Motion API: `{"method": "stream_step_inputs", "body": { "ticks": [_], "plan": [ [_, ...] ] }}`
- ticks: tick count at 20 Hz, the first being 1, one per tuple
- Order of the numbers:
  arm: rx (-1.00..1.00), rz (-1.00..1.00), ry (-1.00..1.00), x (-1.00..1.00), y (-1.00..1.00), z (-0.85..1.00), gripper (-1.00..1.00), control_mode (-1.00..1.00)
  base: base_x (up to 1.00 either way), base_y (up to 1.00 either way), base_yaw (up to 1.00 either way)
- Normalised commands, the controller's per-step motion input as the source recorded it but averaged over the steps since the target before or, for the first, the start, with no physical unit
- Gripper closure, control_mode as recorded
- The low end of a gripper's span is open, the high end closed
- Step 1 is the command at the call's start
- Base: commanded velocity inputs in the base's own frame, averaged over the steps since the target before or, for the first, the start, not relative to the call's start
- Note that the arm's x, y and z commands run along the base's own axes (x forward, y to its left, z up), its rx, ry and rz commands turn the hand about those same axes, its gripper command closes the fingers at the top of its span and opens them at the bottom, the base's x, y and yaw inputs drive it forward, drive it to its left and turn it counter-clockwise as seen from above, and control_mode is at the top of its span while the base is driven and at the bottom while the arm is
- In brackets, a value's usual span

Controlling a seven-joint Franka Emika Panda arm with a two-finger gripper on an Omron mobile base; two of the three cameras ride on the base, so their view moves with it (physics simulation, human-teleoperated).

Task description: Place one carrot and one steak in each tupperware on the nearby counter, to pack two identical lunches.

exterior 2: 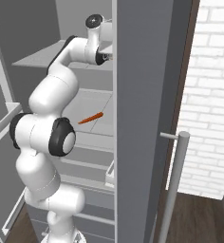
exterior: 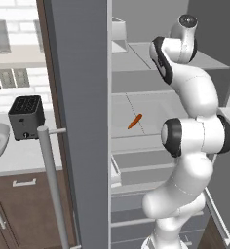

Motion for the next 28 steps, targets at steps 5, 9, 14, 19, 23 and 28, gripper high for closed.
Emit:
{"method": "stream_step_inputs", "body": {
  "ticks": [5, 9, 14, 19, 23, 28],
  "plan": [
    [-0.04, 0.05, -0.09, -0.55, 0.07, -0.14, 1.00, -1.00, 0.00, 0.00, 0.00],
    [-0.06, 0.05, -0.10, -0.68, 0.25, -0.15, 1.00, -1.00, 0.00, 0.00, 0.00],
    [-0.15, 0.10, -0.29, -0.75, 0.41, -0.03, 1.00, -1.00, 0.00, 0.00, 0.00],
    [-0.11, 0.11, -0.07, -0.99, 0.23, 0.42, 1.00, -1.00, 0.00, 0.00, 0.00],
    [-0.09, 0.10, 0.06, -1.00, 0.24, 0.89, 1.00, -1.00, 0.00, 0.00, 0.00],
    [-0.12, 0.10, 0.21, -1.00, 0.42, 0.52, 1.00, -1.00, 0.00, 0.00, 0.00]
  ]
}}
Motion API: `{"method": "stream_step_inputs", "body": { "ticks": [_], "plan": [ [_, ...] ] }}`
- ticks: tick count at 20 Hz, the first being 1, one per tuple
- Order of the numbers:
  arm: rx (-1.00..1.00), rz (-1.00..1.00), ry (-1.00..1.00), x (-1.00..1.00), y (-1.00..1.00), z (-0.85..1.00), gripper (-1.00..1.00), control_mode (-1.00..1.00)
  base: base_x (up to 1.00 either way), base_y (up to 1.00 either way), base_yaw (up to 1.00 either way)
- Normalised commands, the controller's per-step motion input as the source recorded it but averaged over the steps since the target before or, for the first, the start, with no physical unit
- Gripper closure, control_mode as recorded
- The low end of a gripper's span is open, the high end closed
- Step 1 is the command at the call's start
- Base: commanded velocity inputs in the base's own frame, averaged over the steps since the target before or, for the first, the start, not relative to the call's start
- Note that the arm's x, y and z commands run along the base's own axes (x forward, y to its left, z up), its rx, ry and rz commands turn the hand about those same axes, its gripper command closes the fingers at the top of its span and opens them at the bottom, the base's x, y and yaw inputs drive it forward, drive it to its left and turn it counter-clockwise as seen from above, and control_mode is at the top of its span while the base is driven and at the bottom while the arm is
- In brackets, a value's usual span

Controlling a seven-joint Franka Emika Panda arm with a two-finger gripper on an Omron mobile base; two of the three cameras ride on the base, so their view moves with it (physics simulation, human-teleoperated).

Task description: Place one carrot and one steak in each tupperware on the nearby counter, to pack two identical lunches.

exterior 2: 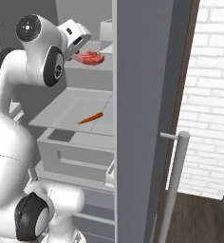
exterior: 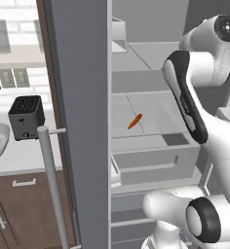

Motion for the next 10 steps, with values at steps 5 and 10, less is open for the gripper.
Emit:
{"method": "stream_step_inputs", "body": {
  "ticks": [5, 10],
  "plan": [
    [-0.22, 0.17, 0.02, -0.99, 0.39, -0.62, 1.00, -1.00, 0.00, 0.00, 0.00],
    [-0.18, 0.21, -0.21, -0.99, 0.00, -0.89, 1.00, -1.00, 0.00, 0.00, 0.00]
  ]
}}
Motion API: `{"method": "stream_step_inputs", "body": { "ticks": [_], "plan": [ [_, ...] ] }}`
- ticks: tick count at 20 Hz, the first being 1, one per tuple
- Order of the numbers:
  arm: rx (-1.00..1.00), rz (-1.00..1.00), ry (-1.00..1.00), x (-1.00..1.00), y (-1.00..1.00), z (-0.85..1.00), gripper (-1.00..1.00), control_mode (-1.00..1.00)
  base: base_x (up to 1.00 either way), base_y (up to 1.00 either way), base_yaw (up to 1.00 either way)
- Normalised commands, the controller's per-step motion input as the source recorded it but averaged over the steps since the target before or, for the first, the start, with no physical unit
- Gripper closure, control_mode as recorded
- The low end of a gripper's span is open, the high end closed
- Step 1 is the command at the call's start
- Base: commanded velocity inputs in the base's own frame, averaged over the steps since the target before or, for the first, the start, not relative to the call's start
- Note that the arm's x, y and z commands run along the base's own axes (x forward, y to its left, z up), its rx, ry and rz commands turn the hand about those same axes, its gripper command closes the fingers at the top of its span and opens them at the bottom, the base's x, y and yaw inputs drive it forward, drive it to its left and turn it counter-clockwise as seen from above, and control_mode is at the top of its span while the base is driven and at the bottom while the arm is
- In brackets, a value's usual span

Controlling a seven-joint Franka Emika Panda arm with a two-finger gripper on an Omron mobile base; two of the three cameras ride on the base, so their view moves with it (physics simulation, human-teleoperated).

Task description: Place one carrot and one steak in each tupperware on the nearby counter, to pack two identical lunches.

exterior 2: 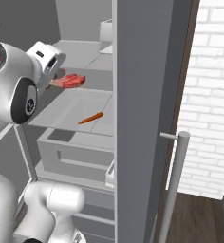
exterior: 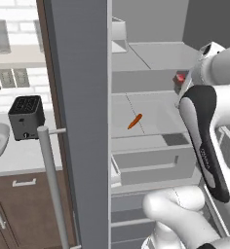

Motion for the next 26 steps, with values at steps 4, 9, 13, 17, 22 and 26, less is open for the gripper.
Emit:
{"method": "stream_step_inputs", "body": {
  "ticks": [4, 9, 13, 17, 22, 26],
  "plan": [
    [-0.04, 0.19, -0.19, -1.00, 0.00, -0.07, 1.00, -1.00, 0.00, 0.00, 0.00],
    [-0.02, 0.13, -0.01, -0.98, 0.05, 0.00, 1.00, -1.00, 0.00, 0.00, 0.00],
    [-0.01, 0.02, 0.00, -0.24, 0.06, 0.00, 1.00, 1.00, -0.75, 0.24, 0.06],
    [0.00, 0.00, 0.00, 0.00, 0.00, 0.00, 1.00, 1.00, -1.00, 0.31, 0.09],
    [0.00, 0.00, 0.00, 0.00, 0.00, 0.00, 1.00, 1.00, -0.96, 0.52, 0.16],
    [0.00, 0.00, 0.00, 0.00, 0.00, 0.00, 1.00, 1.00, -0.50, 0.80, 0.56]
  ]
}}
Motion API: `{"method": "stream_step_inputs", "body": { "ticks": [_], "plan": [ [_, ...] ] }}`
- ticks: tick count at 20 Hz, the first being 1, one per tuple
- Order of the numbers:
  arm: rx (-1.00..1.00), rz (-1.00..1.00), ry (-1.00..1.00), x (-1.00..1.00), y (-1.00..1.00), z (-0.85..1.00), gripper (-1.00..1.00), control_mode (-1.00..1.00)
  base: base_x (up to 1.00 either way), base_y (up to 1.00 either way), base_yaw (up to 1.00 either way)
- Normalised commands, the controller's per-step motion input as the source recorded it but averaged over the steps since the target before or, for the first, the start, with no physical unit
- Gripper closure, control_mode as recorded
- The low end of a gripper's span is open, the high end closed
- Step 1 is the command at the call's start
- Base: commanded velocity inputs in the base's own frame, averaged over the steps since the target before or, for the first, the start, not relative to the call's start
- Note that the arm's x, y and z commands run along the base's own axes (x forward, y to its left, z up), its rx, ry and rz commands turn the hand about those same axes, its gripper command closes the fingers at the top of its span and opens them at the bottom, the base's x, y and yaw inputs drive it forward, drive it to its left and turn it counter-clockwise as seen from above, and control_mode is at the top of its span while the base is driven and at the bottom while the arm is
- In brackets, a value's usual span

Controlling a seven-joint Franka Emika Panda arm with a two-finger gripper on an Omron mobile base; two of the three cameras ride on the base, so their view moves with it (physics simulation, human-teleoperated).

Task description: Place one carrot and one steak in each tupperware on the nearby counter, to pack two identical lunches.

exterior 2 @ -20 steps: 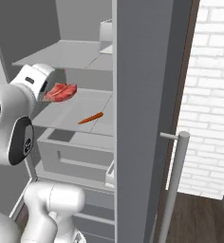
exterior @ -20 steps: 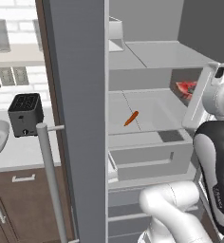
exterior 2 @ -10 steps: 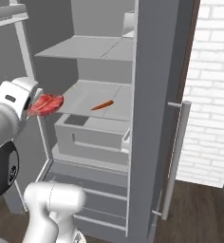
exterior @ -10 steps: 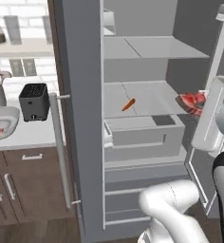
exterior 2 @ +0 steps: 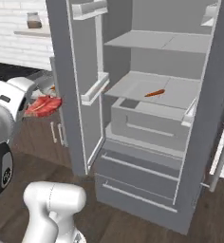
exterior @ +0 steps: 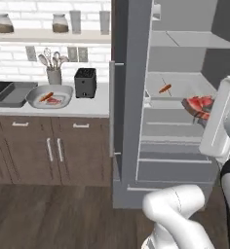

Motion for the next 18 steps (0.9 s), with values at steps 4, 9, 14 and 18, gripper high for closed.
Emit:
{"method": "stream_step_inputs", "body": {
  "ticks": [4, 9, 14, 18],
  "plan": [
    [0.00, 0.00, 0.00, 0.00, 0.00, 0.00, 1.00, 1.00, -0.09, 0.60, 0.85],
    [0.00, 0.00, 0.00, 0.00, 0.00, 0.00, 1.00, 1.00, 0.02, 0.41, 0.88],
    [0.00, 0.00, 0.00, 0.00, 0.00, 0.00, 1.00, 1.00, 0.83, -0.04, 0.72],
    [0.00, 0.00, 0.00, 0.00, 0.00, 0.00, 1.00, 1.00, 1.00, -0.38, 0.39]
  ]
}}
